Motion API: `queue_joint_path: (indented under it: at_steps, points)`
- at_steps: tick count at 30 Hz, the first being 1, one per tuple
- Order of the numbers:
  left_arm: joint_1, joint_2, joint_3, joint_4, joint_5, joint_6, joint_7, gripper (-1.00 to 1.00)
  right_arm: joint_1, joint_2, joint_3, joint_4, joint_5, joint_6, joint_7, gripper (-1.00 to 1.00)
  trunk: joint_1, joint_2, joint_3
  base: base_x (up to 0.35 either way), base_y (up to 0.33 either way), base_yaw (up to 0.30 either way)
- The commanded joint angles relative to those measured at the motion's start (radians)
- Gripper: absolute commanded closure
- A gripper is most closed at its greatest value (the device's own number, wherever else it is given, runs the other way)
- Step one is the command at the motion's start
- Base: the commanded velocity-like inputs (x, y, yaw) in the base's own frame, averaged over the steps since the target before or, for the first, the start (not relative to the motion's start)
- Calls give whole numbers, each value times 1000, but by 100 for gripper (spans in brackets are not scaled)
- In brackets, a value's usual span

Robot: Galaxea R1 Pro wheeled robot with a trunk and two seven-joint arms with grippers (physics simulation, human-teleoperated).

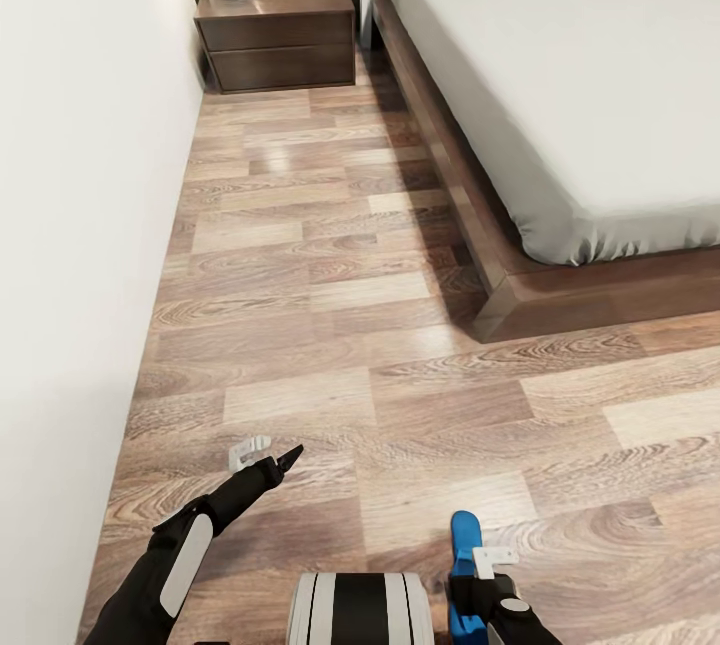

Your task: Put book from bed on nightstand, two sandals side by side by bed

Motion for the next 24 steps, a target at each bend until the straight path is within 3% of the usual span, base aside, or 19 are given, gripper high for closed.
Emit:
queue_joint_path:
  at_steps: [1, 19, 24]
  points:
    - [0, -1, 4, 0, 8, 9, -4, -100, 0, 0, 3, -2, 0, 5, -5, 100, 0, 0, -1, 0, 0, 0]
    - [0, -1, 4, 0, 9, 9, -4, -100, 0, 0, 2, -2, -6, 5, -5, 100, 0, 0, -1, 0, 0, 0]
    - [0, -1, 4, 0, 8, 10, -4, -100, 0, 0, 2, -2, -6, 5, -5, 100, -2, 1, 15, 0, 0, 0]
